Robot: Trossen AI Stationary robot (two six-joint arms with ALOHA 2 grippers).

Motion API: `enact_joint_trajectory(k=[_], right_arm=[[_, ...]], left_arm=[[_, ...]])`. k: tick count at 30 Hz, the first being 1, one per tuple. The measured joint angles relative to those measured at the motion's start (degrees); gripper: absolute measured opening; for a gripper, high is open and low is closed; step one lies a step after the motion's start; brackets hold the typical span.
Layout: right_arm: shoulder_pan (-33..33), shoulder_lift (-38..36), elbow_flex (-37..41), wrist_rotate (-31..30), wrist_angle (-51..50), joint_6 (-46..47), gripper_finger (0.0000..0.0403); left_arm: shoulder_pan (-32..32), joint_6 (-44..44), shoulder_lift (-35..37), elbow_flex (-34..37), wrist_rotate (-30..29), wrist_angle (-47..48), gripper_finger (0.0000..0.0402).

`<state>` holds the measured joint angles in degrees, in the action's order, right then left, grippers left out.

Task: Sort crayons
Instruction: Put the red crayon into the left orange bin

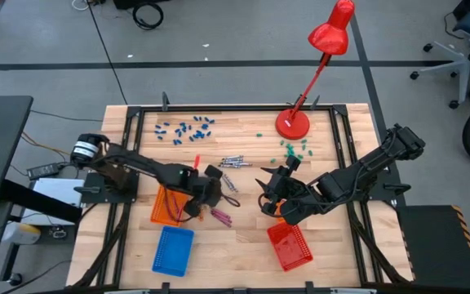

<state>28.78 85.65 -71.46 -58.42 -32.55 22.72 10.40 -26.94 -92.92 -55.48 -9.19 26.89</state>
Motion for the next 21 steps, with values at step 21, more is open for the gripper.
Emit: enact_joint_trajectory(k=[21], right_arm=[[0.0, 0.0, 0.0, 0.0, -0.2, 0.7, 0.0178]], left_arm=[[11.9, 19.9, 17.4, -0.1, -7.0, 28.7, 0.0034]])
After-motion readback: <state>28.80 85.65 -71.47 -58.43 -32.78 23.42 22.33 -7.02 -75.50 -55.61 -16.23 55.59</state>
